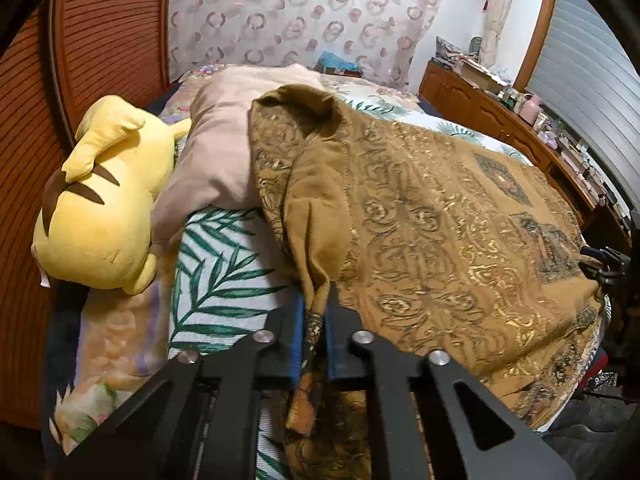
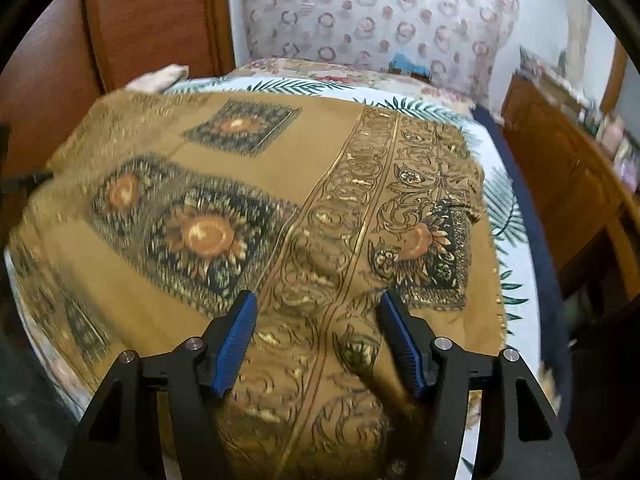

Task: Fold small clothes
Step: 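Grasp the shirt edge with the left tool and lift it up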

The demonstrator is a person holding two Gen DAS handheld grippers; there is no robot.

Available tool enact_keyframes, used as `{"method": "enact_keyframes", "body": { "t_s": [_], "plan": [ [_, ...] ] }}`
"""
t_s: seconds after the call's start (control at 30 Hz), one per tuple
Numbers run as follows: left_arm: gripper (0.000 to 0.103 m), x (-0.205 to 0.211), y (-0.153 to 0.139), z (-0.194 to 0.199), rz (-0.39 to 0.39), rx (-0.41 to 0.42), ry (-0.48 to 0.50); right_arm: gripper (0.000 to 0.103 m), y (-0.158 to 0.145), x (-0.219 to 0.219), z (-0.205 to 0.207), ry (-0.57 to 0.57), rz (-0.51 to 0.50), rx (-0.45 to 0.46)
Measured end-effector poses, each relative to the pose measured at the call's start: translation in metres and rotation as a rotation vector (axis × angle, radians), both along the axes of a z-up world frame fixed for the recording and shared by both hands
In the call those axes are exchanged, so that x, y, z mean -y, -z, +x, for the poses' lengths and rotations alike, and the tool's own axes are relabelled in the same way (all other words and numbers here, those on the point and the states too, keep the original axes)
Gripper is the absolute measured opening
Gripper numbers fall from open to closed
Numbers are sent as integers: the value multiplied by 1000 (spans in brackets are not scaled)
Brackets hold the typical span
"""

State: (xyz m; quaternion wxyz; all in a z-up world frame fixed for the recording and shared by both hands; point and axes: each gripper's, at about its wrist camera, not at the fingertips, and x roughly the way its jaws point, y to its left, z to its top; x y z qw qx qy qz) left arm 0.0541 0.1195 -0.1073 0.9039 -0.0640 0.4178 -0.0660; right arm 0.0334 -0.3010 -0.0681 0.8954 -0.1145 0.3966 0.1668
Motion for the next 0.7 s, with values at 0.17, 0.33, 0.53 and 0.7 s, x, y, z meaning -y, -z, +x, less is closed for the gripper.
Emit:
{"method": "enact_keyframes", "body": {
  "t_s": [0.17,0.33,0.53,0.7],
  "plan": [
    [5,12,-26,-9,-12,84,11,81,2,3,-8,26,-20,26],
    [5,31,-57,-15,-28,173,53,81,4,19,-8,50,53,-3],
    [5,86,-95,-3,-42,252,207,81,-8,31,-24,59,79,33],
    [4,141,-117,14,-46,291,330,81,-24,49,-41,63,127,69]
  ]
}}
